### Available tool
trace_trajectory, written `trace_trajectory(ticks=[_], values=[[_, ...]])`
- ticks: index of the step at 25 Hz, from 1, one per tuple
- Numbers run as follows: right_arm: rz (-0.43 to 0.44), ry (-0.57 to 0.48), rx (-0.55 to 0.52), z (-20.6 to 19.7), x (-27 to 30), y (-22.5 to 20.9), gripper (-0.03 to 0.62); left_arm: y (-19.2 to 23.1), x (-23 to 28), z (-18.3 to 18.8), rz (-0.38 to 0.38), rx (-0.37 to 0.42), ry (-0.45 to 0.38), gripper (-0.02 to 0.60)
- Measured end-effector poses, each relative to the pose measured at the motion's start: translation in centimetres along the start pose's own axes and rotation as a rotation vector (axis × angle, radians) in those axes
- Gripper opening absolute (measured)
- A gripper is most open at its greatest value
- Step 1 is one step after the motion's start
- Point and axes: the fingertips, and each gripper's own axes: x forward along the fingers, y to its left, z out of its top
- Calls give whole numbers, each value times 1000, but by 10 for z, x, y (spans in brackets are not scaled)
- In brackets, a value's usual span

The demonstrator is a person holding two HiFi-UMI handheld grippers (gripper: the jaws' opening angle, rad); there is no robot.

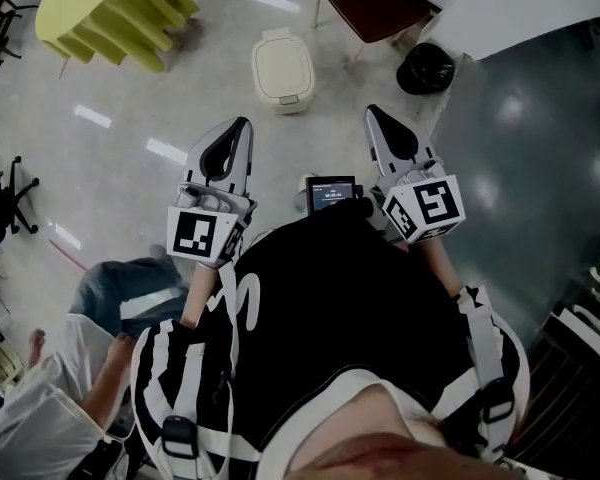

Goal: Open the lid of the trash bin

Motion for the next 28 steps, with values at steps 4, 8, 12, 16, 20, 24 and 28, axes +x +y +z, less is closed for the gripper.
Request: trace_trajectory(ticks=[4,8,12,16,20,24,28], values=[[17,15,5,-1,14,-14,9,4,18,-1,13,-8,3,8],[38,22,1,2,26,-26,9,9,35,1,24,-10,4,8],[48,15,-1,5,33,-28,9,12,40,1,26,-7,9,8],[53,16,0,5,36,-24,9,16,40,-1,28,-6,12,8],[63,18,2,4,36,-22,9,23,40,0,55,-9,2,8],[74,21,10,2,40,-24,9,25,43,-4,65,-6,11,8],[86,25,9,-1,41,-29,9,22,47,-5,64,-8,14,8]])
